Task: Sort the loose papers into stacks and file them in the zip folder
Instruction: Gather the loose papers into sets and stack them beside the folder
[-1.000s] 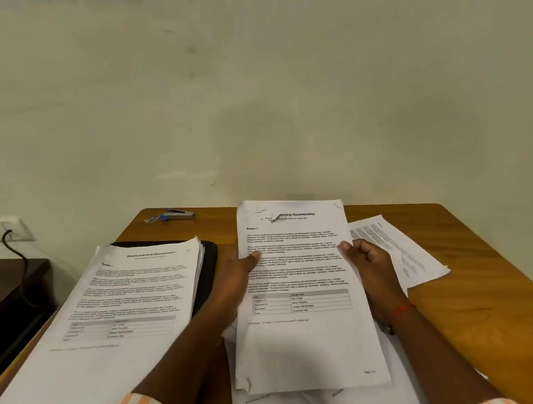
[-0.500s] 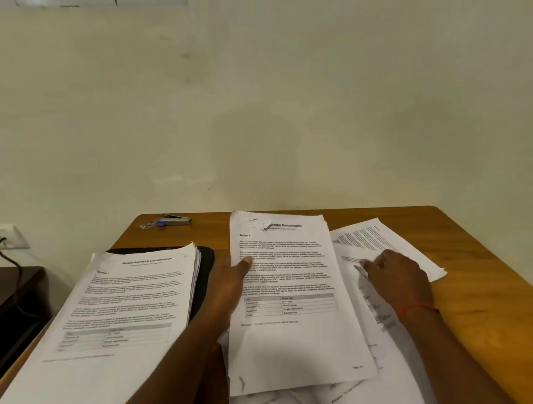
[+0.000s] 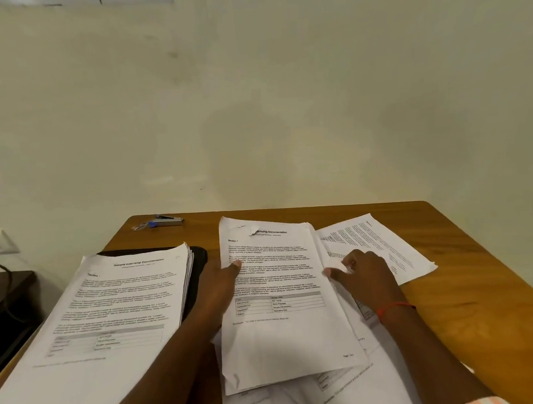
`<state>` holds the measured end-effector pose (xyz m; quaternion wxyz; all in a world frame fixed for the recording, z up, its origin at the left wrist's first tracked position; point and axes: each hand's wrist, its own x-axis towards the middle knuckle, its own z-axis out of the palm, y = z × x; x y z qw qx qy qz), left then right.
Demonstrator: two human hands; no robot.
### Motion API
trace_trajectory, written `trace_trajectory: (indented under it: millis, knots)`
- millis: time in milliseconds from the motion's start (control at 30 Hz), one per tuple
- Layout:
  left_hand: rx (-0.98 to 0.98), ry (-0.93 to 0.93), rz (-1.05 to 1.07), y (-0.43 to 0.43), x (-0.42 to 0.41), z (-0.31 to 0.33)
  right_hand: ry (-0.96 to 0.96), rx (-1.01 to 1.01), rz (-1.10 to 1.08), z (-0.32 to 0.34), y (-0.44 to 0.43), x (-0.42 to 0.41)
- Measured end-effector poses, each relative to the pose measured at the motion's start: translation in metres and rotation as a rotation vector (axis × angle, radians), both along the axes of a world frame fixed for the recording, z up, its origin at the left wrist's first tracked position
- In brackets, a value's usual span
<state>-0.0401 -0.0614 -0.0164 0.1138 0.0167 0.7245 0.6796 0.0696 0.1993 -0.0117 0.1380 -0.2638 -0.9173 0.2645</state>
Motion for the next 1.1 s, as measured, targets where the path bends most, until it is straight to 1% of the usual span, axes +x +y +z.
trace_trajectory:
  millis: [67,200,233,333,567,667,700,767,800,833,900,967,1033,1100]
  knots:
    - [0.007,-0.012,0.003,0.0,0.0,0.0,-0.057,0.092,-0.008,-0.003,-0.002,-0.002]
    - [-0.006,-0.012,0.0,0.001,0.0,0.0,0.004,0.104,0.064,-0.007,-0.006,-0.01]
    - [-0.012,-0.012,-0.001,0.001,0.001,0.0,0.033,0.064,0.085,-0.009,-0.008,-0.011]
    - [0.001,-0.029,-0.001,0.002,0.002,0.001,0.117,-0.158,0.11,-0.01,-0.011,-0.012]
    - [0.035,-0.074,-0.013,0.005,0.005,0.003,0.31,-0.396,0.043,-0.008,-0.006,-0.014]
    - [0.035,-0.08,-0.006,0.005,0.005,0.005,0.33,-0.479,0.06,-0.007,-0.004,-0.014]
    - [0.032,-0.08,-0.006,0.005,0.004,0.004,0.311,-0.476,0.071,-0.006,-0.005,-0.013]
    - [0.029,-0.074,-0.009,0.005,0.004,0.004,0.27,-0.376,0.079,-0.006,-0.005,-0.013]
    - [0.03,-0.07,-0.008,0.004,0.004,0.005,0.287,-0.335,0.059,-0.007,-0.004,-0.013]
    - [0.037,-0.068,-0.003,0.004,0.004,0.006,0.337,-0.339,0.019,-0.009,0.0,-0.013]
    - [0.049,-0.059,0.011,0.002,0.004,0.009,0.488,-0.41,-0.122,-0.009,0.01,-0.01]
    - [0.056,-0.037,0.029,0.001,0.003,0.012,0.625,-0.413,-0.249,-0.007,0.021,-0.005]
    - [0.074,-0.015,0.041,-0.001,0.002,0.013,0.734,-0.451,-0.325,-0.004,0.029,0.0]
    - [0.076,0.004,0.043,-0.001,0.003,0.015,0.796,-0.526,-0.355,-0.005,0.035,0.002]
